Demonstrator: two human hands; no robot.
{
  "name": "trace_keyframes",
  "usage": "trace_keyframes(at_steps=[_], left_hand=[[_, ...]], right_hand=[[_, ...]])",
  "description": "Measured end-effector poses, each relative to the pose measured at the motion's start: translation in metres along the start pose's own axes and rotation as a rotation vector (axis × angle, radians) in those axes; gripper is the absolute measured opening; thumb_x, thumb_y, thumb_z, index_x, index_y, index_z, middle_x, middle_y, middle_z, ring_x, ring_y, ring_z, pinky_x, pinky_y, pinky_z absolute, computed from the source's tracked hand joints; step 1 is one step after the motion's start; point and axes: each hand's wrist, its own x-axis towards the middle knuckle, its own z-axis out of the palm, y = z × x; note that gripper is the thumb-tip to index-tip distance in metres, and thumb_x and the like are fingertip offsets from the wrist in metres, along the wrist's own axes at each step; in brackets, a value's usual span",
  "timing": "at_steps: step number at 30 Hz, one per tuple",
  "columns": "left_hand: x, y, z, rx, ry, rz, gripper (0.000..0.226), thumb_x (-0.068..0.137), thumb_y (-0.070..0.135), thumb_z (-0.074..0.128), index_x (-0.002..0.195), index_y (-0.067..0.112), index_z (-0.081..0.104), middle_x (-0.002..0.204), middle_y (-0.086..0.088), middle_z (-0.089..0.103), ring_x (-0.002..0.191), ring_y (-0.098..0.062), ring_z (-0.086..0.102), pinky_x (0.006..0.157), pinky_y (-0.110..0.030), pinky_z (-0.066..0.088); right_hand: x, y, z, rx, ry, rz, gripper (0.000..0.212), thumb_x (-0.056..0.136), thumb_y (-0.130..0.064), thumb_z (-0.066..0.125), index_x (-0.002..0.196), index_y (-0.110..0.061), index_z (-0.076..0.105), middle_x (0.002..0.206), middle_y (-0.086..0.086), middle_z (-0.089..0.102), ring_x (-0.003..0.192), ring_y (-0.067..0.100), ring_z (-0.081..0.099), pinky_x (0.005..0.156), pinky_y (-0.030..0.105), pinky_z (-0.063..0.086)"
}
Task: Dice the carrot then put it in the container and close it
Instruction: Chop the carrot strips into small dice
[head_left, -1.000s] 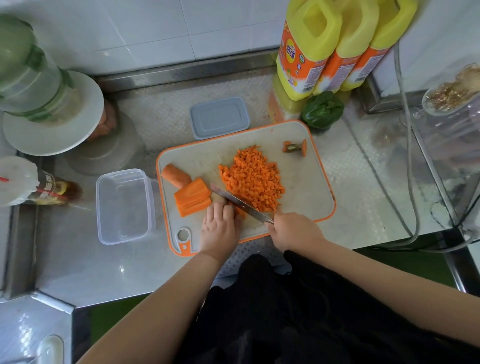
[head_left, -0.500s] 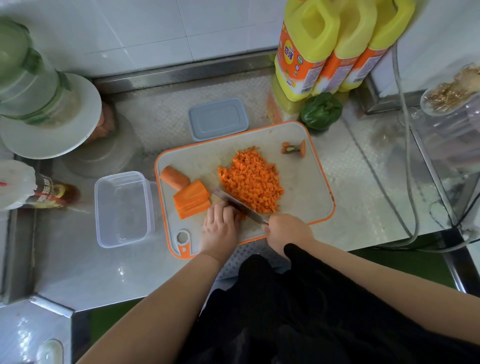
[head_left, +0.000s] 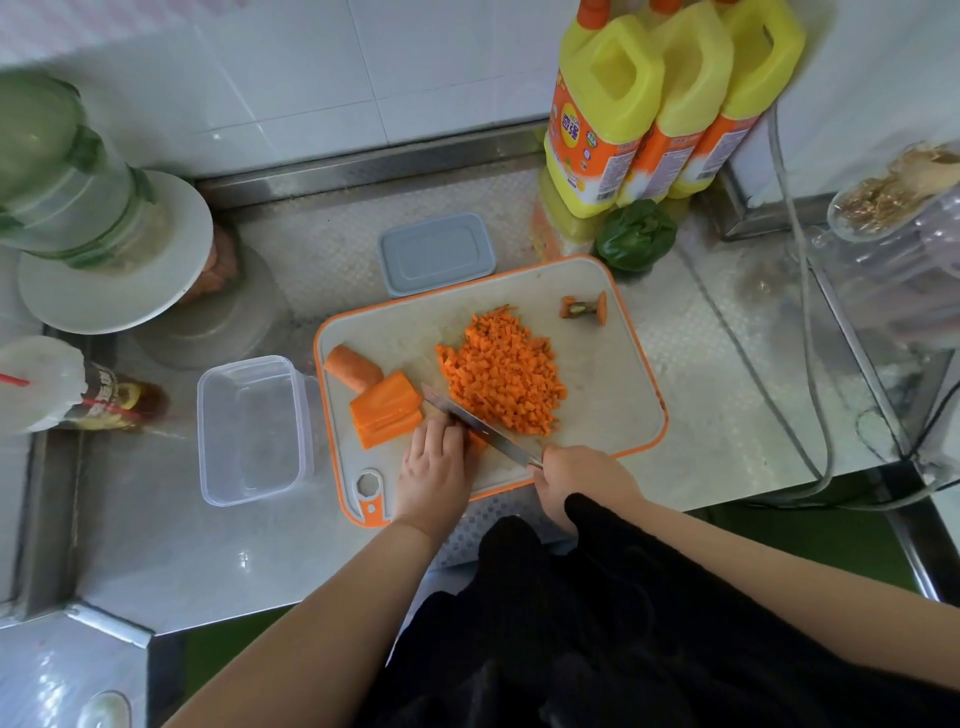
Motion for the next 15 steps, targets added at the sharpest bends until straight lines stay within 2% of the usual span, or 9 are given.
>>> trace_keyframes(at_steps=[7,12,15], left_hand=[[0.000,-0.004,0.011,-0.017,0.018,-0.008,0.028,0.097,0.029,0.049,0.090,0.005,0.061,0.099,-0.011,0.059,0.092,-0.028,0.055,0.081,-0.038,0.051],[0.000,-0.002,0.012,-0.015,0.071,0.005,0.027,0.096,0.026,0.051,0.087,0.003,0.062,0.096,-0.013,0.059,0.090,-0.027,0.052,0.079,-0.037,0.048],[-0.001,-0.004,0.011,-0.003,0.088,0.049,0.024,0.097,0.020,0.049,0.086,0.003,0.060,0.093,-0.014,0.059,0.086,-0.029,0.052,0.077,-0.040,0.050]], right_hand=[[0.010,-0.009,0.009,-0.035,-0.021,0.048,0.024,0.098,-0.018,0.042,0.114,-0.012,0.060,0.112,0.008,0.063,0.104,0.028,0.061,0.079,0.034,0.046],[0.020,-0.005,0.017,0.037,-0.015,0.041,0.024,0.100,-0.025,0.043,0.110,-0.013,0.061,0.109,0.008,0.065,0.101,0.029,0.062,0.077,0.035,0.045],[0.025,0.000,0.010,0.120,-0.006,0.051,0.031,0.101,-0.034,0.042,0.109,-0.010,0.059,0.107,0.010,0.064,0.100,0.030,0.061,0.079,0.037,0.047]])
